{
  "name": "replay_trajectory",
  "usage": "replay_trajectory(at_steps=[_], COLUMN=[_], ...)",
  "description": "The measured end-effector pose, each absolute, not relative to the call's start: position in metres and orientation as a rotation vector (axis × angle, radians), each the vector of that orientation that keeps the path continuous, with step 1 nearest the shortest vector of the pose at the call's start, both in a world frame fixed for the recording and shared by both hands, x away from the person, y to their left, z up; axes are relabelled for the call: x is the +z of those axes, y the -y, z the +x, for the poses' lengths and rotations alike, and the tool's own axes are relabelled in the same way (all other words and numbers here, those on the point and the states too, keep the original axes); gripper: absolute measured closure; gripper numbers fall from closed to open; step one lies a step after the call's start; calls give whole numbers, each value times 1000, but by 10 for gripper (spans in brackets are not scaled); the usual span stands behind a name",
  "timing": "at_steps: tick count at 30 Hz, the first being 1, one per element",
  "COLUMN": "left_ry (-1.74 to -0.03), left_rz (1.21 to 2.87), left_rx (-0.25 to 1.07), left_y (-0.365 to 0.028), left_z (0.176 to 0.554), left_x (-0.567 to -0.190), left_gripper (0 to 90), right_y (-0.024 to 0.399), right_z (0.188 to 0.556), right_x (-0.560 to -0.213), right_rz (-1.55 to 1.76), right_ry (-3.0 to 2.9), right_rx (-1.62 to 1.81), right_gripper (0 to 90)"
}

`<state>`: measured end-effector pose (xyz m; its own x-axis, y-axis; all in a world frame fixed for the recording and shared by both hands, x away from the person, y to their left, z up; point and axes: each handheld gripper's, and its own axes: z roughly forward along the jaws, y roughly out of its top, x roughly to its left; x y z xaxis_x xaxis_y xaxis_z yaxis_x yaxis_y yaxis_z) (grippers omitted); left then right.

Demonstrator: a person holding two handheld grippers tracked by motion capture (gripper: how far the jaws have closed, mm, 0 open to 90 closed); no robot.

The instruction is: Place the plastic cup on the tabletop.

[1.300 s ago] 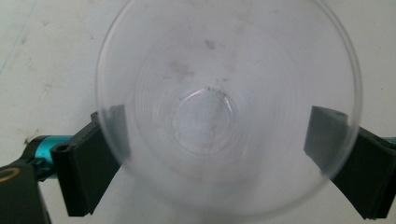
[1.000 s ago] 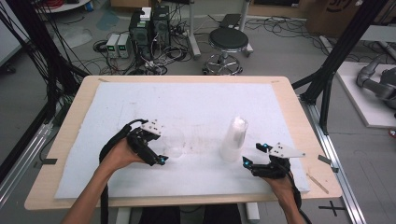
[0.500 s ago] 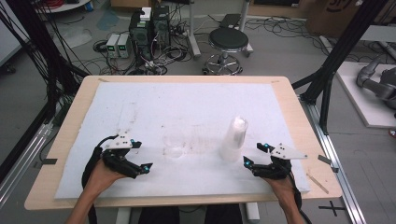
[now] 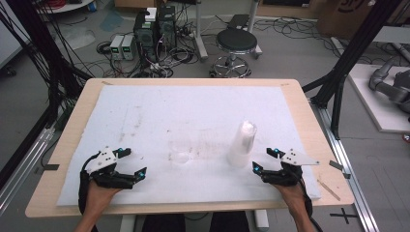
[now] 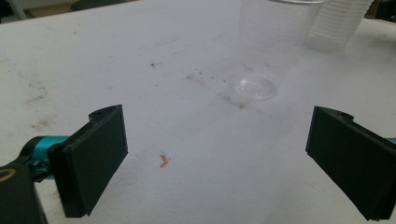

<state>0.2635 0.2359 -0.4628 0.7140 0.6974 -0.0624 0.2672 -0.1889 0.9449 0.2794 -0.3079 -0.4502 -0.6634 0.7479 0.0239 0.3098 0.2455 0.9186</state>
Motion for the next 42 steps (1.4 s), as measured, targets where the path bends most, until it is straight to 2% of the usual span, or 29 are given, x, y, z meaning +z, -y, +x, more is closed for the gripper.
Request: replay_trajectory(at_steps=[20,42], left_ry=[-792,-814], left_rz=[1651,1660], left_rx=[498,489], left_y=[-245,-244], left_z=[258,260], left_x=[-467,-467], left_gripper=[70,70], right_y=[310,313], right_z=[278,279], right_x=[-451,-451], right_rz=[970,972], right_ry=[-2080,-2081], right_rx=[1420,1464], right_gripper=[200,199])
